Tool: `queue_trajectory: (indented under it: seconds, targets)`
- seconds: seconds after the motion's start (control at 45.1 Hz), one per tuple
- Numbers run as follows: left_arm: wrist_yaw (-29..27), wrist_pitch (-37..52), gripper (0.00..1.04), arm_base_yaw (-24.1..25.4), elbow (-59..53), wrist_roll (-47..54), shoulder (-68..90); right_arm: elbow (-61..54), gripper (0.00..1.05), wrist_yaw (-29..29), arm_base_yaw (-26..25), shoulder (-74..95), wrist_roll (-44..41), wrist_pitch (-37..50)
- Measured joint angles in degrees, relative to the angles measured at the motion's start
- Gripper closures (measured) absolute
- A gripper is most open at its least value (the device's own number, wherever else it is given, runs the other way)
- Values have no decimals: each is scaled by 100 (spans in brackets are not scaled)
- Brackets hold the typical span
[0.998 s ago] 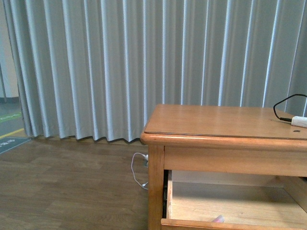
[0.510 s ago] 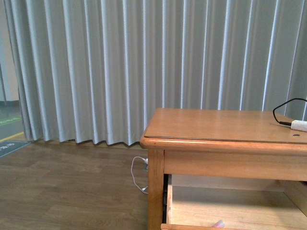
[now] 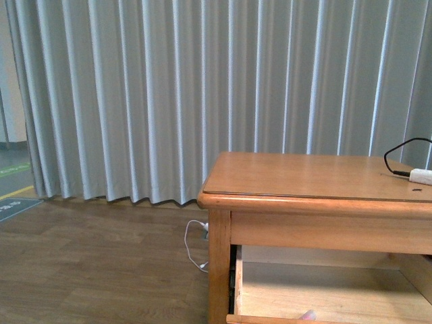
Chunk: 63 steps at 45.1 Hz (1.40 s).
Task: Place pink marker in drawer with both arms
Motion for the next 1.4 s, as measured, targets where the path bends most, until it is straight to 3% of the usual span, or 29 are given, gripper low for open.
queue_trajectory:
  seconds: [0.2, 0.31, 0.599, 0.665, 0.732, 0.82, 0.953, 1.109, 1.397]
  targets:
    - [0, -258, 101, 0, 0, 0, -249, 2, 9, 0, 0, 0, 0, 0]
    - [4, -1191, 101, 0, 0, -2, -1027, 2, 9, 2, 0, 0, 0, 0]
    - [2, -1259, 100, 0, 0, -7, -1207, 0, 9, 2, 0, -7, -4, 0]
    - [2, -1259, 90, 0, 0, -2, -1207, -17, 9, 116, 26, -26, 2, 68]
    - [2, -1259, 77, 0, 0, -2, -1207, -402, 9, 1167, 278, -229, -22, 1099]
    - [2, -1259, 63, 0, 0, -2, -1209, -538, 9, 1681, 376, -284, -177, 1246]
    - [2, -1259, 36, 0, 2, -2, -1209, -708, 9, 1613, 343, 157, -503, 1137]
    - [2, -1259, 5, 0, 0, 0, -1209, -1069, 9, 1187, 315, 1067, -686, 2083]
    - [2, -1259, 6, 0, 0, 0, -1209, -1659, 9, 925, 223, 3187, -793, 4798]
